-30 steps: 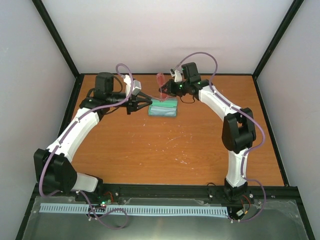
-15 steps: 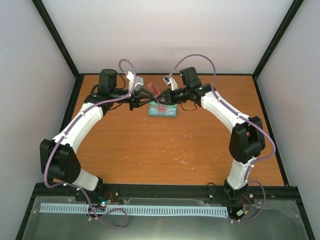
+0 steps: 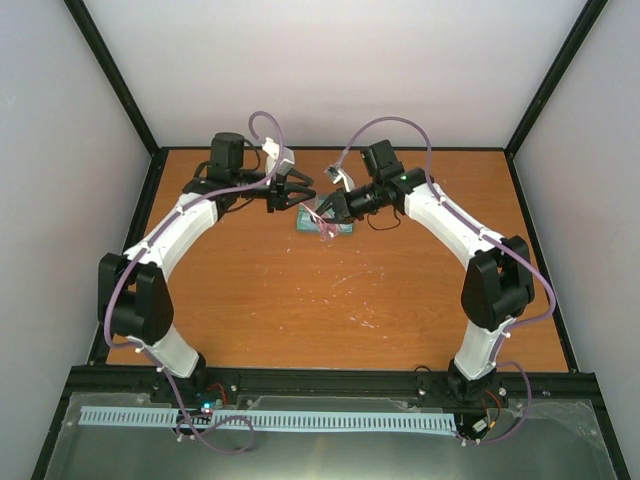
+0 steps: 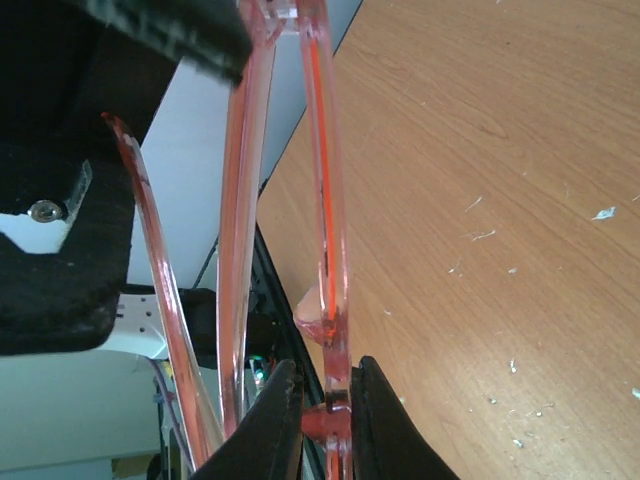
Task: Organize the sunglasses
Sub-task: Fold the sunglasses.
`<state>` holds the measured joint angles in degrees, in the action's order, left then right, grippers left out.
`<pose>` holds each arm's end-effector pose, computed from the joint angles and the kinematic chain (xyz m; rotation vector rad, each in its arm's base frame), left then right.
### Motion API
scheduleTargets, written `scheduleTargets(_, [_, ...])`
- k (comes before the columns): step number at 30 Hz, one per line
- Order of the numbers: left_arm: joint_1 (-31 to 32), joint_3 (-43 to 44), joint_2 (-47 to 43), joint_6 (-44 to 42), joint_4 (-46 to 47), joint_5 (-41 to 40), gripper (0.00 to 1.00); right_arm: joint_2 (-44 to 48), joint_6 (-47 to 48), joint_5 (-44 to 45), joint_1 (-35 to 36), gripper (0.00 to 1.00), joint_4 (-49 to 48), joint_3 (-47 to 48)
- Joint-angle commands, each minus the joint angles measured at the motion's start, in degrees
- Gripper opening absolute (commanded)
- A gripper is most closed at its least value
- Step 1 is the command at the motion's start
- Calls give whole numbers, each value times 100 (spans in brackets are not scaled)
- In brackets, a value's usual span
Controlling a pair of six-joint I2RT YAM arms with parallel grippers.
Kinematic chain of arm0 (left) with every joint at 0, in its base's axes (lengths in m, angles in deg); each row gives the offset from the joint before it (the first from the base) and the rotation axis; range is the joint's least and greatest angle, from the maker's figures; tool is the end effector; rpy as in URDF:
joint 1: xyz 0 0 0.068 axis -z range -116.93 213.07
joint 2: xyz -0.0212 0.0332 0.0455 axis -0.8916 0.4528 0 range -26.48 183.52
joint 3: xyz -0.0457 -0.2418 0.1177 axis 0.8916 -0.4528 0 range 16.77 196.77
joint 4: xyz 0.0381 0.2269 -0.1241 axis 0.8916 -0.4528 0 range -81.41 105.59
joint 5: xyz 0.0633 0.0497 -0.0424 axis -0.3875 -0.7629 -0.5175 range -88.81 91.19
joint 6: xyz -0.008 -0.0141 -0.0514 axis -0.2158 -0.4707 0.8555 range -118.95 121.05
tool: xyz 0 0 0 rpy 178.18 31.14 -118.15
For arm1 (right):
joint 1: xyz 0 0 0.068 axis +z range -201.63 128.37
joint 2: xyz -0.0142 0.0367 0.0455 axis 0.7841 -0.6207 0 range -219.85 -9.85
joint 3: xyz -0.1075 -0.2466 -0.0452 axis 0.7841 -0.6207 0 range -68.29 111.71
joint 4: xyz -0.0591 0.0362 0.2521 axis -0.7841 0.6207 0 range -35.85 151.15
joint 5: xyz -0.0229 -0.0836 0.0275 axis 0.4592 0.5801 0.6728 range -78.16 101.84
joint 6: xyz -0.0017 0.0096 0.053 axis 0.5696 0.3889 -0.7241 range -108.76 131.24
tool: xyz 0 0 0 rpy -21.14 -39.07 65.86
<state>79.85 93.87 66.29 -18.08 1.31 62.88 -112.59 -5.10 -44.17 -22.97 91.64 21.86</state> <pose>0.3391 -0.1349 0.3235 1.1760 1.5609 -1.0811 0.3286 0.2133 0.3041 -0.7303 2.3752 1.5377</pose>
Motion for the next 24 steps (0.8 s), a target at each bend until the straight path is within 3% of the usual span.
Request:
scheduleTargets(1, [63,264,367,-321,-134,-487,45,412,56,-966,163,6,-163,104])
scheduleTargets(3, [59,374,480,-404,-209,-521,62,417,155,-985,166,7,23,108])
scheduleTargets(8, [28,689,628,-517,-415,-429,82,410,196,-204,151,8,417,7])
scheduleTargets(14, [-97,893,513,-468,-571,-368,86,89,-536,957,60,6,190,21])
scheduleTargets(24, [-175,465,-480,-131,-413,-460,83,-225,-915,2581,60,6,325,365])
